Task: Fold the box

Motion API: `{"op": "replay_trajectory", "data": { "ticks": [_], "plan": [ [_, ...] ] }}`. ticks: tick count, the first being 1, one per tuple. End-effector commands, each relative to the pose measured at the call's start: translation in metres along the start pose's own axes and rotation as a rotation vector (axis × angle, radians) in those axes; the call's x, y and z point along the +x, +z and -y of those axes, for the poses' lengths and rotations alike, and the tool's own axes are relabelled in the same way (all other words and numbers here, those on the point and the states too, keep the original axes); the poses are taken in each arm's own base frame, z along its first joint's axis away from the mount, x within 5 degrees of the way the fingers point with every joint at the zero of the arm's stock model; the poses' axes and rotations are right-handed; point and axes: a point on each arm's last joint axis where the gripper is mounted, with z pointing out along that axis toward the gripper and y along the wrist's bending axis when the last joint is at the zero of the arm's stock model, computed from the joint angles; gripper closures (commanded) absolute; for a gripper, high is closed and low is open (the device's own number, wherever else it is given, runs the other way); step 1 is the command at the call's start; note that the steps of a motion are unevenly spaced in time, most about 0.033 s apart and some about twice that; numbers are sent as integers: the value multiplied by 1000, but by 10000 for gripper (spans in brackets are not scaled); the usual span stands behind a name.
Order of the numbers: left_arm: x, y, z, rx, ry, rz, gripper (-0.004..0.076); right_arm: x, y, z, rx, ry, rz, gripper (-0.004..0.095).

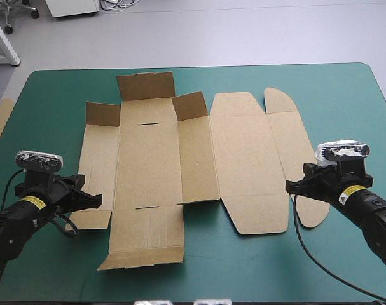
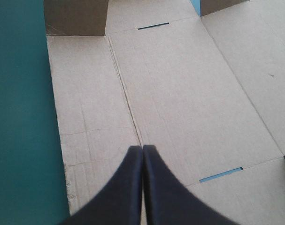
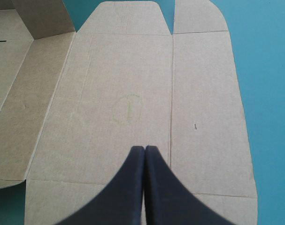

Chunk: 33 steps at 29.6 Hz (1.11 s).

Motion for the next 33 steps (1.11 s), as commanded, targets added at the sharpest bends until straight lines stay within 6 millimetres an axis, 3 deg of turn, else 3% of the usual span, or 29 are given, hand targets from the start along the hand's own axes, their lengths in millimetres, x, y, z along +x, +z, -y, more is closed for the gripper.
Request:
{"op": "replay_trajectory", "data": {
  "ticks": [1,26,33],
  "plan": [
    [-15,-7,0,-7,-5,101,724,-17,-7,-3,-15,-12,117,927],
    [-15,-7,1,7,-47,97,724,-17,-7,-2,-9,-22,116,927],
    [-25,-10,-3,-35,-46,165,724,-17,-7,-2,-3,-31,115,927]
  ]
}}
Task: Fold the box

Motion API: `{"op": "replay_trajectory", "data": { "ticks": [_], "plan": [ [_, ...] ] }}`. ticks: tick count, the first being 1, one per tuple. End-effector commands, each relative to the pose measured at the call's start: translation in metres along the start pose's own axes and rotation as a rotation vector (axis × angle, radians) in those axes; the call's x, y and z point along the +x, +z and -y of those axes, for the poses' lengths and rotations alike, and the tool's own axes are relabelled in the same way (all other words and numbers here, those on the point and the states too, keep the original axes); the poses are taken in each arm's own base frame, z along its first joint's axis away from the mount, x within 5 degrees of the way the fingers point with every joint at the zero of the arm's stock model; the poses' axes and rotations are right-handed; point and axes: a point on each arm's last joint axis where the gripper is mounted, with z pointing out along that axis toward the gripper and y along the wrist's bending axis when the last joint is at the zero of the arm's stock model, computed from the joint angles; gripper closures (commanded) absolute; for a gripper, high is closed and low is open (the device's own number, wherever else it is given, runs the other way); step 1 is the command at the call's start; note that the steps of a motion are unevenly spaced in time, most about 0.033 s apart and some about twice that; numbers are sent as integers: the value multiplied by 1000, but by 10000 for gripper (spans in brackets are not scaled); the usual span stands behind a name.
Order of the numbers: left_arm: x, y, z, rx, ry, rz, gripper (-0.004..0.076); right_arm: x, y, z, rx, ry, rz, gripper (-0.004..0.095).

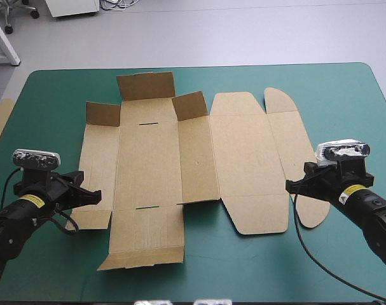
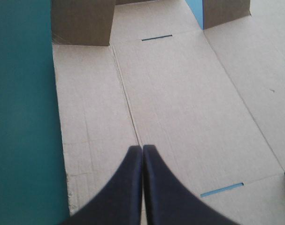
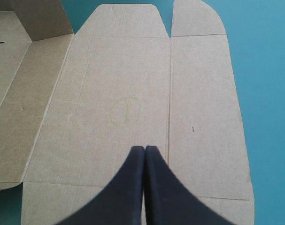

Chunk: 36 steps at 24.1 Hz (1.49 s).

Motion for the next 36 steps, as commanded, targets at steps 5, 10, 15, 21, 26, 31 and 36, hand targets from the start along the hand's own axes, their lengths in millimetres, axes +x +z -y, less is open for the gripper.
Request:
{"op": "replay_trajectory", "data": {
  "ticks": [5,10,15,21,26,31,36],
  "plan": [
    [-34,1,-15,-76,-106,85,724,-15,-6,-1,-1,-34,99,927],
    [-42,26,-36,16,-280,61,724,-15,-6,0,14,-56,99,927],
    [-41,70,-67,56,-403,-86,724,-15,-6,0,20,-64,89,927],
    [-52,87,-100,157,-454,-197,724,-12,-6,2,39,-81,57,927],
    [-45,102,-107,181,-439,-276,720,-11,-6,3,42,-85,52,927],
    [-39,109,-113,138,-454,-312,645,-11,-6,5,66,-91,48,927],
    [-37,118,-115,161,-499,-312,503,-11,-6,5,67,-91,44,927]
  ]
}}
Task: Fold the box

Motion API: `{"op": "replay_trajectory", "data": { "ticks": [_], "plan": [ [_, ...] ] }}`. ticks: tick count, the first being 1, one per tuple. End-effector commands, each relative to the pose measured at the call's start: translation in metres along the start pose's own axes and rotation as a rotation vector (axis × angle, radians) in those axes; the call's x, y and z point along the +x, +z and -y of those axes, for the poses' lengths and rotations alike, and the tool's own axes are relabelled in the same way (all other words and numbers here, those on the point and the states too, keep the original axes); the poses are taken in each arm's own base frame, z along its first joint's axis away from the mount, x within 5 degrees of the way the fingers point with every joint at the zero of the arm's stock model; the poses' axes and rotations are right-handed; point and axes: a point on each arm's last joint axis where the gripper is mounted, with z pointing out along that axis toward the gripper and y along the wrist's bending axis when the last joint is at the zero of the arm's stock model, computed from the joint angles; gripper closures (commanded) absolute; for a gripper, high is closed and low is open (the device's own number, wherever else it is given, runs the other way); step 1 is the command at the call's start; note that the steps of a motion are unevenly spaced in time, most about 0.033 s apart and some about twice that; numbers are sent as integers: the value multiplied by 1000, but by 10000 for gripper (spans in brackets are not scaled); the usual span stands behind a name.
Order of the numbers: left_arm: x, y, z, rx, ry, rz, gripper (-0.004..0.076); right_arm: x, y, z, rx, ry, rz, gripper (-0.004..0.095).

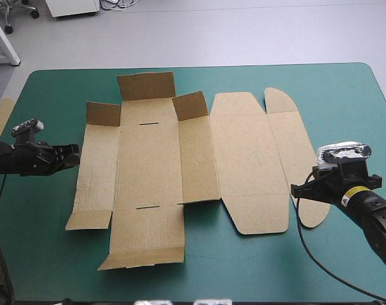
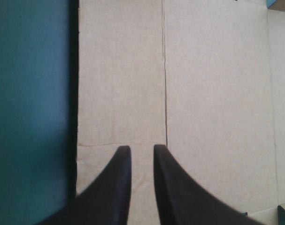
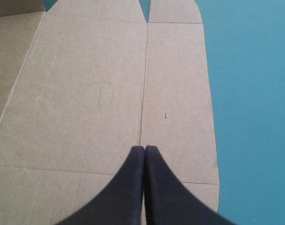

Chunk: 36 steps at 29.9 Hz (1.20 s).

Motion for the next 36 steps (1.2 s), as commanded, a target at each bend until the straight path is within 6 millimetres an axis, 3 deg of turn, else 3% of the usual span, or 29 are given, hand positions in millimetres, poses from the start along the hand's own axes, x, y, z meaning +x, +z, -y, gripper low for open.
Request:
{"op": "replay_trajectory", "data": {
  "ticks": [1,6,8,17,21,27,36],
  "plan": [
    [-11,-11,10,48,-27,83,475,-15,-7,-1,-6,-12,95,927],
    [-14,-4,9,99,-76,84,327,-14,-6,0,3,-23,87,927],
    [-13,0,7,102,-86,68,313,-14,-6,1,10,-23,85,927],
    [-15,16,-12,100,-153,26,312,-13,-6,2,27,-28,74,927],
    [-21,13,-15,241,-225,74,312,-12,-3,4,45,-31,55,927],
    [-24,6,-29,315,-307,117,312,-11,3,3,47,-33,29,927],
    [-14,19,-50,253,-297,5,312,-11,13,2,43,-31,1,927]
  ]
}}
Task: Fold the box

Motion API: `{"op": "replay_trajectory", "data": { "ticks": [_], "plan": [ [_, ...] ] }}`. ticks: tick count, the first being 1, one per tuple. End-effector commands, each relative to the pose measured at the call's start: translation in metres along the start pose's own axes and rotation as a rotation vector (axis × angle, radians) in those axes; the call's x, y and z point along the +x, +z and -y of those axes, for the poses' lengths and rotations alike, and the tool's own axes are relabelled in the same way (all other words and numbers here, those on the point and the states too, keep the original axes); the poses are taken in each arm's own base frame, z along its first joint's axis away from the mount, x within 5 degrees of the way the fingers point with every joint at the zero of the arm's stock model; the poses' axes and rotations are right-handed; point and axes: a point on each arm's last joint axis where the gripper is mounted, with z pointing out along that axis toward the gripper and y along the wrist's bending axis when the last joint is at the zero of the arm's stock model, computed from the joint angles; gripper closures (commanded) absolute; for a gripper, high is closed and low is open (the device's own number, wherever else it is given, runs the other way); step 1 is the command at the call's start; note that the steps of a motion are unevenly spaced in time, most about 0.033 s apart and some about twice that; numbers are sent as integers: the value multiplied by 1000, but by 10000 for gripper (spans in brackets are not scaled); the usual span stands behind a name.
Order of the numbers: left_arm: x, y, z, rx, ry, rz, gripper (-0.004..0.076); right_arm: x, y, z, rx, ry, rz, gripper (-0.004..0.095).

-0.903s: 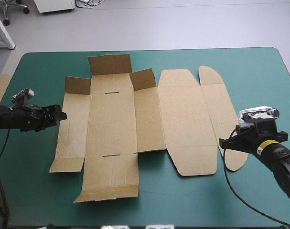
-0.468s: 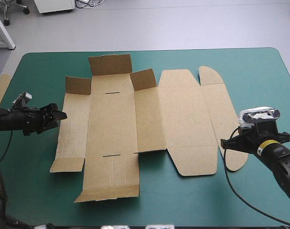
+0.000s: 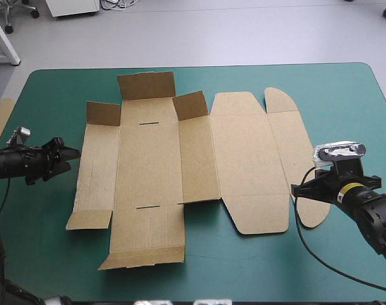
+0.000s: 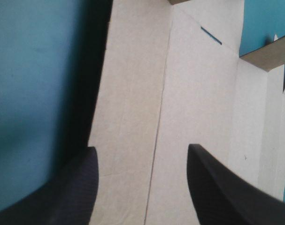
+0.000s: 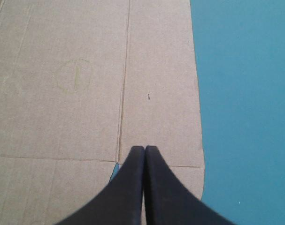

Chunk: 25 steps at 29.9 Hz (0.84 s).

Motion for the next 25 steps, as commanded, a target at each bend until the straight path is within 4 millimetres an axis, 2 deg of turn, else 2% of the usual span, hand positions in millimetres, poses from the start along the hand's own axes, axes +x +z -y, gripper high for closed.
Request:
{"op": "replay_trajectory", "data": {
  "ticks": [1,8,15,25],
  "plan": [
    [-3,-7,10,53,18,-1,312,-15,-6,-1,-10,-11,94,927],
    [3,-7,8,32,51,-58,312,-15,-6,-1,-6,-11,83,927],
    [6,-5,0,-25,86,-101,312,-22,-13,1,-1,-5,89,927],
    [4,8,-8,53,88,-145,312,-23,-16,1,7,-9,72,927]
  ]
}}
